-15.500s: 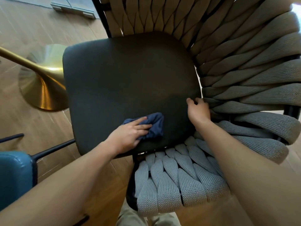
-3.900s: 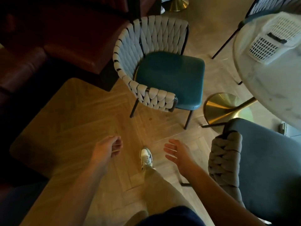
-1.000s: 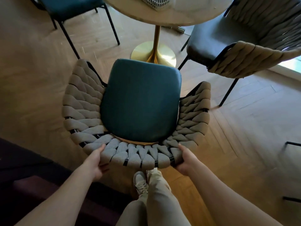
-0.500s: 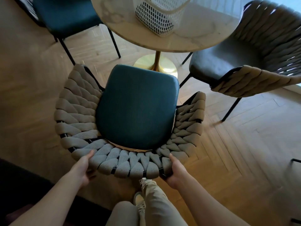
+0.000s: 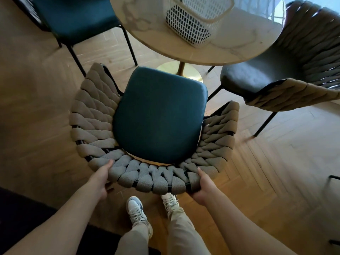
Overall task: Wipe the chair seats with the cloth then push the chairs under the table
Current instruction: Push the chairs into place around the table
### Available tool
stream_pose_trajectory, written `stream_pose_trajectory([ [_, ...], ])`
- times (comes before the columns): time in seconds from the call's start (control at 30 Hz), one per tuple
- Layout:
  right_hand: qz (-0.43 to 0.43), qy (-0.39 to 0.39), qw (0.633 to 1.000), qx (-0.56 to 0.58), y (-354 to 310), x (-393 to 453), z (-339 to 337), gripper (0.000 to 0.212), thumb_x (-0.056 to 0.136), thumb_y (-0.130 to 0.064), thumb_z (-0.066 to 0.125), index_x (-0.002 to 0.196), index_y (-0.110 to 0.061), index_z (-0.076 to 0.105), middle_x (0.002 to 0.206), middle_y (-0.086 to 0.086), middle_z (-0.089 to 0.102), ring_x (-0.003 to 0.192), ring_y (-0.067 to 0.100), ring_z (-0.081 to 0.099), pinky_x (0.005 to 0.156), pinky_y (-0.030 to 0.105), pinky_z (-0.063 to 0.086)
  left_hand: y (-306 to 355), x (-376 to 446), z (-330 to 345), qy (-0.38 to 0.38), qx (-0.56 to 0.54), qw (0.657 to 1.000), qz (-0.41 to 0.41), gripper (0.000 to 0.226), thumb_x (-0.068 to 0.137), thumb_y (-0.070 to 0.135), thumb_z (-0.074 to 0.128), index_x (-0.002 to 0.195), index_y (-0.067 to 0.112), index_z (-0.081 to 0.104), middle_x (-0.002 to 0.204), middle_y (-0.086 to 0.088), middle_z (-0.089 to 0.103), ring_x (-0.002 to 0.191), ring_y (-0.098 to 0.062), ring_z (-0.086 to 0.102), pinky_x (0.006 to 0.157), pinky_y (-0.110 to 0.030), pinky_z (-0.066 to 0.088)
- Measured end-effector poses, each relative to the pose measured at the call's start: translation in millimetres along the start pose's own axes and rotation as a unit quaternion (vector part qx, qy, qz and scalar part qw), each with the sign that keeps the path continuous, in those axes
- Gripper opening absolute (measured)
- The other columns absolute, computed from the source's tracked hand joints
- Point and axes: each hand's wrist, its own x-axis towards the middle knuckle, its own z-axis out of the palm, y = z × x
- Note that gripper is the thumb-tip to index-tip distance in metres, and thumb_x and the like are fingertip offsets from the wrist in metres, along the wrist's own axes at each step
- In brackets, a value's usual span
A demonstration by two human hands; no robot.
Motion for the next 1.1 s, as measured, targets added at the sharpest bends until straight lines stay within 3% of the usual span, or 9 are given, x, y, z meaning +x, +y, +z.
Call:
stream_pose_trajectory([
  [0.13,-0.001,0.005,1.0,0.009,5.8,-10.5,19.2,0.047,0.088,-0.029,0.07,0.12,-0.001,0.049,0.114,0.028,0.062,0.09,0.042,0.065,0.088,0.053,0.053,22.6,7.4,-6.3,0.001,0.052,0.998,0.023,0.059,0.082,0.048,0.067,0.13,0.017,0.052,0.126,-0.012,0.059,0.111,-0.033,0.054,0.101,-0.05,0.04],
  [0.3,0.007,-0.013,0.999,0.031,11.3,-23.5,36.2,0.034,0.093,-0.029,0.063,0.103,0.0,0.048,0.096,0.026,0.062,0.082,0.041,0.063,0.077,0.051,0.05,40.8,10.3,-11.2,-0.006,0.088,0.996,0.023,0.06,0.084,0.051,0.063,0.131,0.017,0.051,0.125,-0.013,0.057,0.104,-0.032,0.051,0.085,-0.043,0.04],
  [0.47,0.006,-0.015,0.998,0.053,13.4,-28.9,41.7,0.047,0.092,-0.026,0.065,0.128,-0.001,0.047,0.103,0.027,0.062,0.092,0.042,0.064,0.08,0.052,0.051,42.5,9.5,-13.0,-0.001,0.108,0.994,0.021,0.067,0.085,0.052,0.062,0.137,0.016,0.044,0.132,-0.014,0.052,0.113,-0.034,0.049,0.089,-0.046,0.039],
  [0.63,-0.004,-0.003,0.997,0.071,15.4,-27.0,41.8,0.055,0.09,-0.025,0.067,0.135,-0.004,0.044,0.117,0.026,0.061,0.104,0.041,0.064,0.089,0.052,0.053,43.7,1.9,-15.1,-0.001,0.139,0.99,0.029,0.073,0.084,0.057,0.061,0.141,0.018,0.041,0.138,-0.013,0.048,0.116,-0.035,0.048,0.095,-0.048,0.04],
  [0.73,-0.025,0.013,0.998,0.062,18.4,-25.3,37.2,0.061,0.087,-0.027,0.071,0.137,-0.01,0.041,0.126,0.024,0.058,0.106,0.039,0.063,0.094,0.053,0.051,51.2,-10.4,-25.0,-0.029,0.196,0.98,0.03,0.072,0.081,0.064,0.058,0.133,0.015,0.049,0.125,-0.014,0.056,0.107,-0.034,0.053,0.085,-0.047,0.044],
  [0.83,-0.117,0.124,0.983,-0.065,24.7,-33.6,31.6,0.078,0.086,-0.034,0.07,0.148,-0.015,0.028,0.145,0.019,0.042,0.126,0.037,0.048,0.104,0.052,0.042,67.8,-24.9,-47.7,-0.04,0.256,0.964,0.056,0.072,0.078,0.069,0.058,0.123,0.012,0.056,0.11,-0.014,0.063,0.097,-0.031,0.059,0.081,-0.044,0.048],
  [0.93,-0.301,0.204,0.923,-0.124,32.1,-53.8,31.6,0.076,0.088,-0.029,0.066,0.151,-0.018,0.024,0.15,0.012,0.034,0.132,0.033,0.042,0.105,0.049,0.041,83.8,-40.8,-75.8,-0.015,0.314,0.941,0.124,0.062,0.081,0.062,0.06,0.115,0.01,0.062,0.105,-0.012,0.065,0.095,-0.029,0.061,0.089,-0.045,0.049],
  [1.0,-0.4,0.189,0.883,-0.159,39.3,-69.2,37.7,0.061,0.09,-0.027,0.063,0.144,-0.018,0.035,0.141,0.008,0.043,0.123,0.025,0.049,0.097,0.041,0.047,89.7,-54.2,-92.3,-0.029,0.323,0.933,0.158,0.045,0.087,0.052,0.059,0.109,0.014,0.065,0.102,-0.01,0.067,0.095,-0.028,0.061,0.091,-0.047,0.049],
  [1.1,-0.44,0.104,0.867,-0.21,53.3,-90.1,58.5,0.037,0.094,-0.026,0.059,0.129,-0.018,0.049,0.118,0.004,0.058,0.105,0.02,0.059,0.084,0.033,0.052,92.6,-68.1,-113.4,-0.062,0.292,0.937,0.182,0.03,0.094,0.039,0.054,0.105,0.014,0.065,0.101,-0.011,0.069,0.096,-0.028,0.064,0.093,-0.049,0.048],
])
